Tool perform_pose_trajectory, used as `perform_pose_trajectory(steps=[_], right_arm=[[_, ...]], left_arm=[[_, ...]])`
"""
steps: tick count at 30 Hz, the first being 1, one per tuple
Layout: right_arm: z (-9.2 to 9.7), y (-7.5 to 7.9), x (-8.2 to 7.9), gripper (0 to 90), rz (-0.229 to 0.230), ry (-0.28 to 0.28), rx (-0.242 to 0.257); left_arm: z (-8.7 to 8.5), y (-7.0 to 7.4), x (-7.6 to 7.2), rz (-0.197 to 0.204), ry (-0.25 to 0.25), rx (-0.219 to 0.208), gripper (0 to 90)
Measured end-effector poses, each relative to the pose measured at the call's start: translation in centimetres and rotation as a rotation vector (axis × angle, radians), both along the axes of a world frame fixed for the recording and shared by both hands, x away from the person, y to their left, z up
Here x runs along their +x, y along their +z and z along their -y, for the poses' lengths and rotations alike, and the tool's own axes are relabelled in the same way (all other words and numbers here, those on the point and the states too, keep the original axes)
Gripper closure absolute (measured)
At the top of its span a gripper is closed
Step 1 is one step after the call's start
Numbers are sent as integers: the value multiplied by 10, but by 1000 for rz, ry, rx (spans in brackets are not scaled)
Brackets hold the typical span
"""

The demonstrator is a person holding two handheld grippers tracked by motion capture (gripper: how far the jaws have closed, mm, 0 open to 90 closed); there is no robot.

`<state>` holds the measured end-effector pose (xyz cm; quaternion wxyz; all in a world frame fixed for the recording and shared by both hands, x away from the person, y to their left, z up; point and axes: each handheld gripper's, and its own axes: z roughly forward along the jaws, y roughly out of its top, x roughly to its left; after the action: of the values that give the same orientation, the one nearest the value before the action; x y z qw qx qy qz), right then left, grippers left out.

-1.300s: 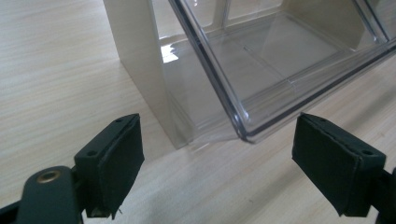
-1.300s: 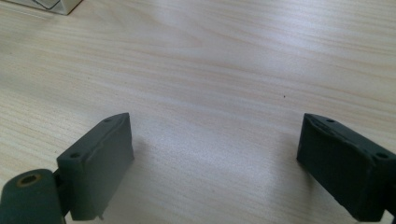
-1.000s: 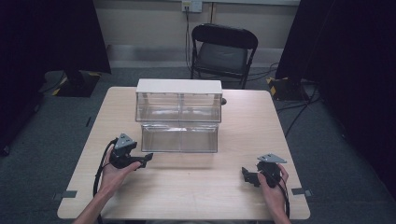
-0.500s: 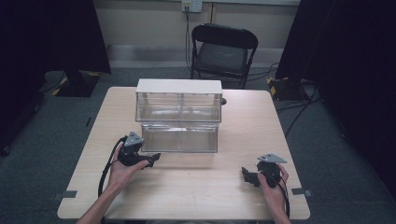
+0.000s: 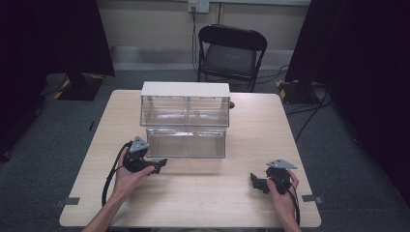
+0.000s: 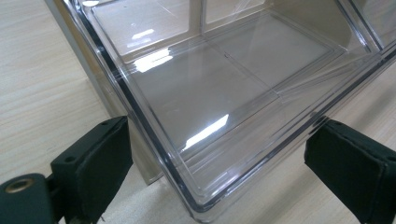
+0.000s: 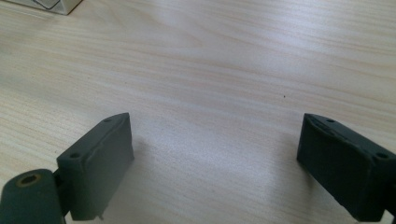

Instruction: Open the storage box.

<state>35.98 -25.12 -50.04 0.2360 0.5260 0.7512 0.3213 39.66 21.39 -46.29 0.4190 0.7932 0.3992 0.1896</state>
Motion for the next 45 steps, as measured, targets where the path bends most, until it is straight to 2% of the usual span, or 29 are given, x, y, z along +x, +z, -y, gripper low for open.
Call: perform_pose_trajectory(steps=[1,4,10,18,23,29,33,39,41,43,45], right_arm=[[0,0,0,98,0,1,0],[0,0,0,99,0,0,0],[0,0,0,98,0,0,0],[0,0,0,99,0,0,0],[0,0,0,99,0,0,0],[0,0,0,99,0,0,0],[0,0,0,98,0,0,0],[0,0,0,99,0,0,0],[0,0,0,99,0,0,0],[0,0,0,98,0,0,0],[0,0,0,99,0,1,-1]], left_arm=[[-1,0,0,0,-12,6,73],[0,1,-1,-5,-2,3,74],[-1,1,-2,-6,-3,-20,68],[-1,2,-2,-2,-9,-4,73],[-2,1,-3,-8,1,-25,87],[-3,3,-4,-8,-4,-12,107],[-4,2,-5,-7,1,-31,118],[-8,1,-7,4,-8,-32,156],[-8,2,-8,3,-13,-46,142],[-8,3,-9,19,-16,-48,133],[-8,3,-9,10,-14,-53,134]])
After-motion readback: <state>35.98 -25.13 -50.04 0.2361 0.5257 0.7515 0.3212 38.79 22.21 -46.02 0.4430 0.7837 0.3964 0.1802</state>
